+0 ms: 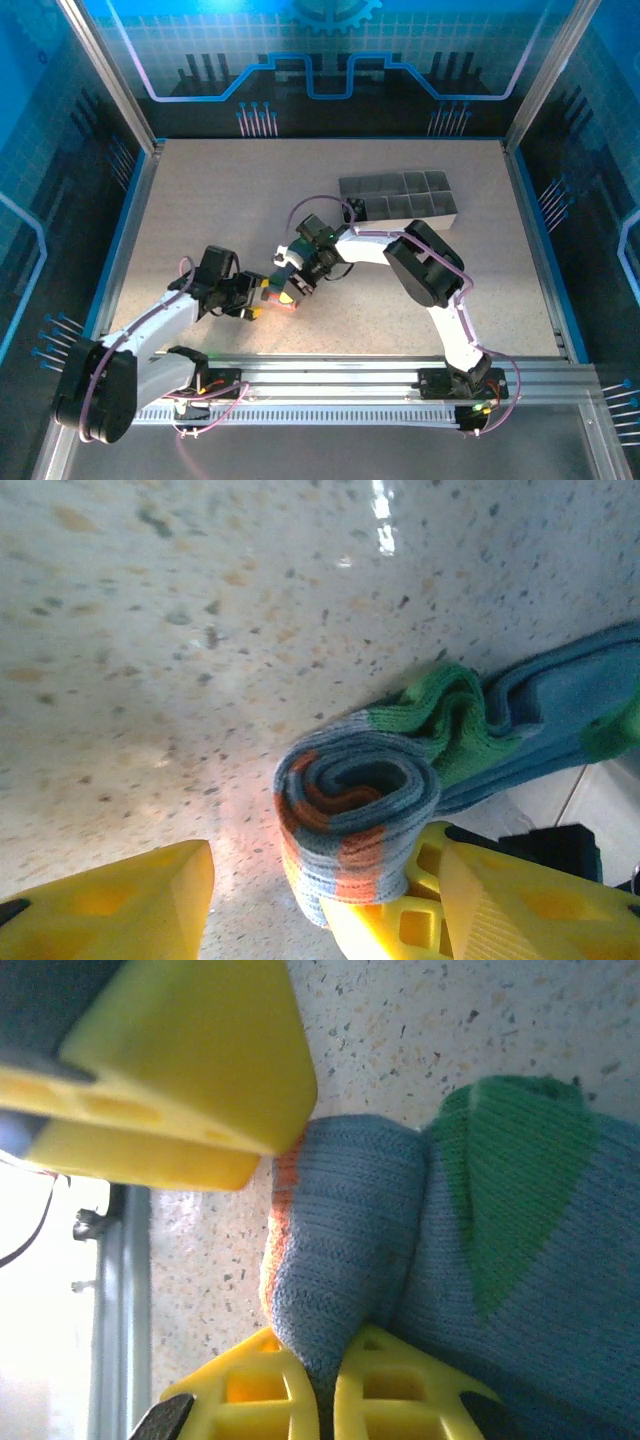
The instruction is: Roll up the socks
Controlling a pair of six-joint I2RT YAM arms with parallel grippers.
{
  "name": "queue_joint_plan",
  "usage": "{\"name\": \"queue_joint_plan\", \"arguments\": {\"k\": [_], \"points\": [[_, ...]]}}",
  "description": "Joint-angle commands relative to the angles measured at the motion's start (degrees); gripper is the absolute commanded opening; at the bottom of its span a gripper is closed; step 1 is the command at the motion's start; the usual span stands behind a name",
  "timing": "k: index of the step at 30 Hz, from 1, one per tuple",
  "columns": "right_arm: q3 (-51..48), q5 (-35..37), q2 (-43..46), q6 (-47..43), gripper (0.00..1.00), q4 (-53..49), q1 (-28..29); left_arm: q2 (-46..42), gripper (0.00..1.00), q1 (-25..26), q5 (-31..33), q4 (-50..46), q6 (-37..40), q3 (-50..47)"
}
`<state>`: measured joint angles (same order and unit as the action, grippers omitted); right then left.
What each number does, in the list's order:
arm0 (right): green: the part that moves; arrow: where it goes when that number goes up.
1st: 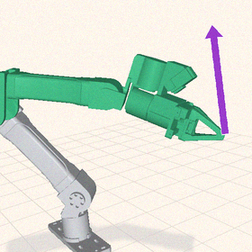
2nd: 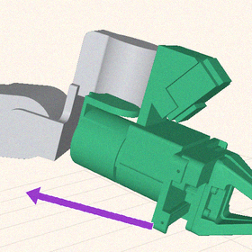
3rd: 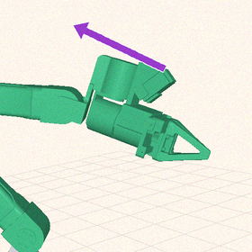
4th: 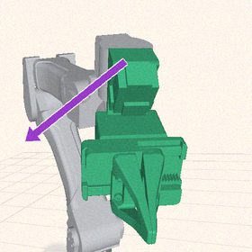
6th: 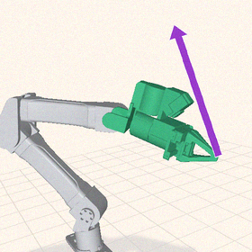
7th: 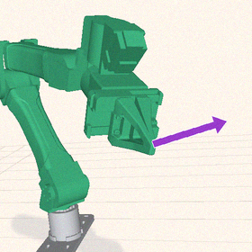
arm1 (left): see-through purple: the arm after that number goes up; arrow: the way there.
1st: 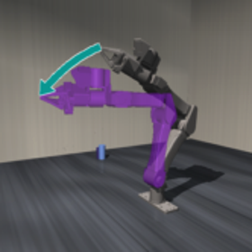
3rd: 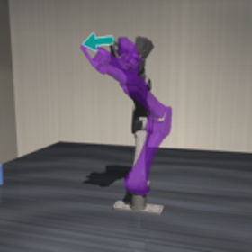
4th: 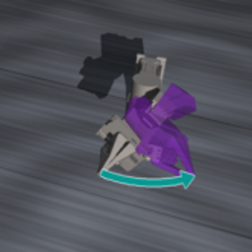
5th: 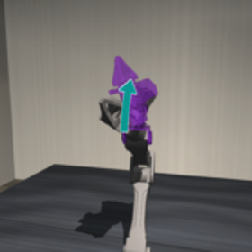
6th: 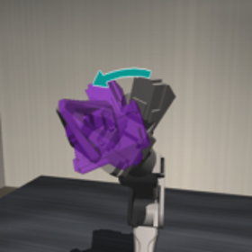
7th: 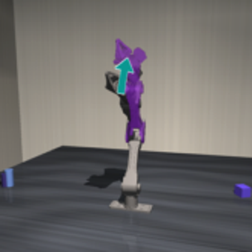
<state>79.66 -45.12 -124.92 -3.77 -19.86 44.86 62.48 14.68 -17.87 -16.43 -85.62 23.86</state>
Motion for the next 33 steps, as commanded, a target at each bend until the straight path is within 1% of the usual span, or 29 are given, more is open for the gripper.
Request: {"name": "queue_joint_plan", "arguments": {"k": [1,6,8,9,11,12,14,16,18,20,21,23,25,26,27,30,33], "points": [[-0.52,-0.37,-5.96,4.4,0.0,-10.15,-0.77,3.62,0.61,1.18,-0.97,10.5,-0.17,-1.55],[1.66,-0.59,-6.65,4.81,0.0,-12.05,-0.83,9.56,0.56,2.43,-1.09,12.98,1.31,-1.24],[2.64,-0.49,-6.65,4.94,0.03,-12.61,-0.84,11.15,0.47,3.27,-0.31,12.85,1.85,-0.86],[2.93,-0.14,-6.52,4.98,0.05,-12.87,-0.83,11.7,0.39,3.55,0.05,11.91,2.22,-0.42],[2.83,1.26,-5.18,4.48,0.12,-12.46,-0.73,12.9,0.11,3.94,0.92,8.12,2.95,0.76],[2.25,2.17,-3.91,4.24,0.16,-11.47,-0.6,13.18,0.0,4.07,1.28,5.9,3.16,1.4],[-0.67,4.73,0.27,3.08,0.3,-7.73,-0.17,13.2,0.0,4.13,1.58,2.23,2.8,2.06],[-5.0,8.22,5.24,1.27,0.39,-2.88,0.64,12.25,0.0,4.0,2.31,-1.58,2.22,2.63],[-11.16,16.01,11.88,-1.63,0.48,4.03,2.52,11.01,0.0,4.04,2.99,-4.78,1.7,3.35],[-18.37,28.56,19.69,-6.39,0.54,11.79,5.85,10.26,0.0,3.98,3.1,-8.57,0.93,4.62],[-21.56,33.5,23.21,-9.38,0.59,15.39,7.99,10.33,0.0,3.96,2.87,-10.46,0.76,5.39],[-27.2,48.39,28.1,-18.18,0.7,22.88,14.06,11.39,0.0,3.91,2.34,-16.11,0.39,7.64],[-28.36,59.54,27.99,-25.83,0.72,24.95,19.21,12.89,0.0,3.78,1.46,-19.33,0.17,9.1],[-27.93,63.86,26.92,-28.63,0.72,24.93,21.27,13.65,0.0,3.65,0.97,-20.41,0.1,9.72],[-27.89,66.13,26.08,-30.7,0.71,25.65,22.91,14.39,0.0,3.55,0.64,-21.08,0.06,10.26],[-27.52,69.41,23.39,-36.09,0.7,27.81,26.82,16.53,0.0,3.05,0.14,-22.77,0.6,11.79],[-23.98,74.6,18.22,-37.47,0.67,26.78,28.12,18.16,0.0,2.56,-0.31,-23.49,1.26,13.02]]}}
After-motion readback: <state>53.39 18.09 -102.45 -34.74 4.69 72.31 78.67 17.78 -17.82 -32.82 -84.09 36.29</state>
